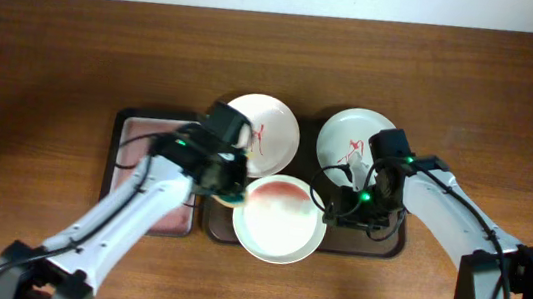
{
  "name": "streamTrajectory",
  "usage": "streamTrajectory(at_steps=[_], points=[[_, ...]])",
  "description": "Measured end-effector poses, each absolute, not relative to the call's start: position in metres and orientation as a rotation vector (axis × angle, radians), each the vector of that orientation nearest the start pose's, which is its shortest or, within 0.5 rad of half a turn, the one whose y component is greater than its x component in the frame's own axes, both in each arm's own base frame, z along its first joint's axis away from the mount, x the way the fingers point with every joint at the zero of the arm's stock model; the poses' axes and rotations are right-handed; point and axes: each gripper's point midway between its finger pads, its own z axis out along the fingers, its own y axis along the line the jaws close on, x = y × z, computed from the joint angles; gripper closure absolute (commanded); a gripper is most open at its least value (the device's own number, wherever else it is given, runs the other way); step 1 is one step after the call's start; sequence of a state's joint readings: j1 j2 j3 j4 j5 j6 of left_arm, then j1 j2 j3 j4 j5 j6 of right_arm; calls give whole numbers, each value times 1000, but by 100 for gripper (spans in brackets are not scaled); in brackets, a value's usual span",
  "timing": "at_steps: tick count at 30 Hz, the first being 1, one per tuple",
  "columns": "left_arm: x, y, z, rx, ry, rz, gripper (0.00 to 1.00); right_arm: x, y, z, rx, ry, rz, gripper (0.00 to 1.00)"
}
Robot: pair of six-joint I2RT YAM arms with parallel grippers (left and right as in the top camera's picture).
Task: Clean dirty plates on tray and stack at the side
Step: 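Lift the front white plate with the right gripper toward the right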
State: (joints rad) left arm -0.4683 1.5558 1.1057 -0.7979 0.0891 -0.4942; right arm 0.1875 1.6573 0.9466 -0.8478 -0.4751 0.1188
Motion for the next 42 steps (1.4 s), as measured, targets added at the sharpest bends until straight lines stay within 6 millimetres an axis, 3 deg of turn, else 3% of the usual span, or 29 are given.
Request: streamTrajectory(at_steps=[4, 7, 12, 14, 16, 18, 21, 23, 25, 28, 30, 33, 36, 37, 38, 39, 41, 42], points=[[308, -100, 89, -140, 2914, -225, 100, 251, 131, 37, -127, 3105, 768, 48], [316, -68, 88, -154, 2901, -186, 100, 247, 139, 28, -182, 3133, 740, 55], [320, -54, 74, -96, 2906, -160, 100, 245, 141, 8, -175, 3188, 697, 87], [321, -53, 61, -92, 2934, -153, 99, 247, 141, 7, -168, 3183, 693, 93], [322, -53, 46, -89, 2971, -145, 63, 247, 141, 8, -159, 3186, 696, 96], [319, -53, 32, -73, 3008, -136, 42, 249, 141, 11, -155, 3190, 685, 96], [322, -52, 28, -70, 3006, -124, 28, 252, 130, 19, -151, 3218, 564, 96], [325, -49, 28, -70, 2994, -99, 26, 260, 121, 33, -159, 3196, 460, 96], [330, -48, 29, -69, 2973, -87, 24, 280, 104, 63, -161, 3095, 284, 96], [339, -48, 30, -68, 2937, -84, 23, 292, 89, 83, -143, 3012, 123, 96], [342, -48, 30, -68, 2926, -85, 22, 296, 75, 95, -155, 2940, -95, 96], [344, -48, 21, -69, 2938, -82, 21, 301, 76, 106, -231, 2837, -324, 96], [348, -48, 6, -70, 2949, -72, 23, 305, 89, 117, -308, 2713, -485, 96], [349, -46, 2, -72, 2952, -61, 27, 305, 95, 122, -328, 2669, -531, 96], [353, -46, 3, -75, 2936, -61, 41, 304, 100, 126, -348, 2623, -577, 96], [355, -46, 3, -73, 2928, -62, 48, 304, 105, 132, -362, 2575, -619, 96], [360, -47, 3, -70, 2907, -66, 58, 304, 112, 142, -376, 2487, -691, 96], [361, -47, 3, -71, 2903, -67, 71, 304, 115, 146, -383, 2450, -718, 96]])
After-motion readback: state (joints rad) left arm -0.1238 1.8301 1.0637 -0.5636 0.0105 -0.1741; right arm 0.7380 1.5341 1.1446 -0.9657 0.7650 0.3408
